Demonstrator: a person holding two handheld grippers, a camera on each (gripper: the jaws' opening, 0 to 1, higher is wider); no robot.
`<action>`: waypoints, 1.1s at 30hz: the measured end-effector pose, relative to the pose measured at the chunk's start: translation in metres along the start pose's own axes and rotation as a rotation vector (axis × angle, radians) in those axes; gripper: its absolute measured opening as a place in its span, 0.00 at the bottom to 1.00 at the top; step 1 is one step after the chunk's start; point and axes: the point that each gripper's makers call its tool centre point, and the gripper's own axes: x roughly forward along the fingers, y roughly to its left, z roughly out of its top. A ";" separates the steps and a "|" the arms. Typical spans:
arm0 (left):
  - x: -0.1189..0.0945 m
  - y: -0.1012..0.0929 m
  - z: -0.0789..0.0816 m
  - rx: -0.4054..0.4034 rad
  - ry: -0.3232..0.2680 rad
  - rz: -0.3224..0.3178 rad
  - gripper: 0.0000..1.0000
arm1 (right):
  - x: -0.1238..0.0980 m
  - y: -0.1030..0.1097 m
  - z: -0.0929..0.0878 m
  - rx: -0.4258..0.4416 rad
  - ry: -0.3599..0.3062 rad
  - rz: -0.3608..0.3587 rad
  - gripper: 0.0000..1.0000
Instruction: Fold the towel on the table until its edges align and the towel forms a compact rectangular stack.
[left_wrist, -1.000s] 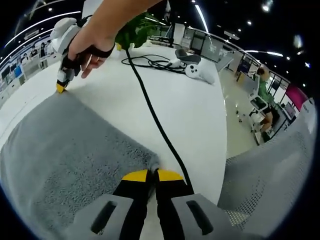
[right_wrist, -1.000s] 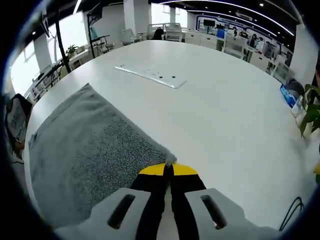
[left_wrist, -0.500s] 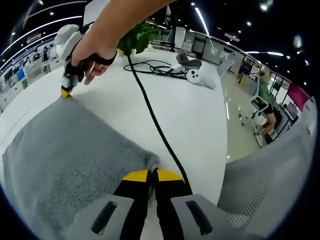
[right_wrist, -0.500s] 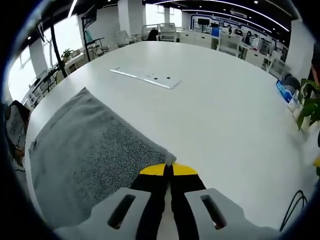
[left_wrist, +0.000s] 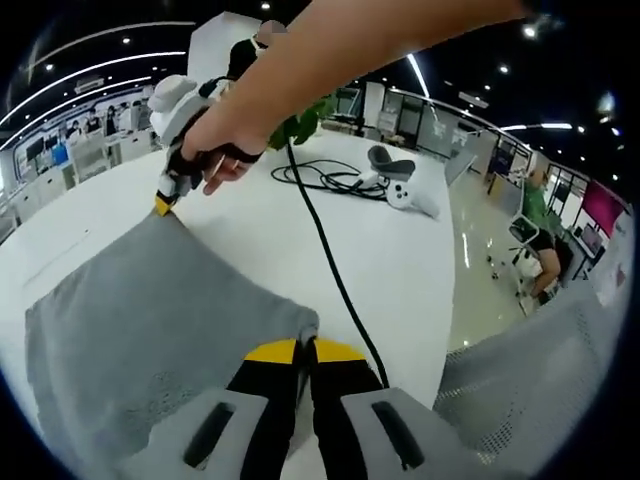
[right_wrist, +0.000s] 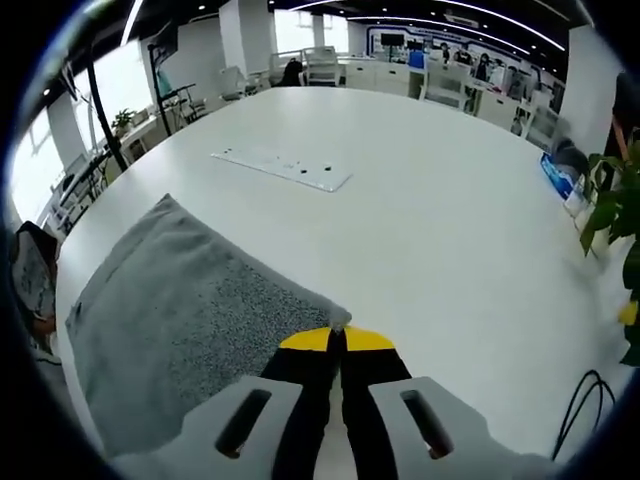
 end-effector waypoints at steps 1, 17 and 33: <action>-0.002 0.001 0.002 0.001 -0.008 0.002 0.04 | -0.003 0.001 -0.001 0.002 -0.001 -0.005 0.00; -0.037 0.005 0.039 -0.053 -0.178 0.043 0.03 | -0.034 -0.005 0.026 -0.001 -0.007 -0.086 0.00; -0.073 0.034 0.064 -0.177 -0.326 0.105 0.03 | -0.052 0.012 0.068 0.089 -0.092 -0.114 0.00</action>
